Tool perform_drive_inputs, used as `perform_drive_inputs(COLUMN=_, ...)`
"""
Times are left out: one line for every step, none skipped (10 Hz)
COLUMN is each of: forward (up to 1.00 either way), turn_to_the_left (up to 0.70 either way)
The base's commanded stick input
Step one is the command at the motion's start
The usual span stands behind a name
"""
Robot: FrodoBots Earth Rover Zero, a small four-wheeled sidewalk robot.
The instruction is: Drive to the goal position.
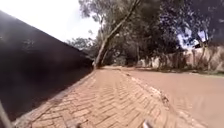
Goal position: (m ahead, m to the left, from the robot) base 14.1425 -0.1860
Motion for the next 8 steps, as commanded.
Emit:
perform_drive_inputs(forward=0.7, turn_to_the_left=0.0)
perform_drive_inputs(forward=0.7, turn_to_the_left=0.0)
perform_drive_inputs(forward=0.7, turn_to_the_left=0.0)
perform_drive_inputs(forward=0.7, turn_to_the_left=0.0)
perform_drive_inputs(forward=0.7, turn_to_the_left=0.0)
perform_drive_inputs(forward=0.7, turn_to_the_left=0.0)
perform_drive_inputs(forward=0.7, turn_to_the_left=0.0)
perform_drive_inputs(forward=0.7, turn_to_the_left=0.0)
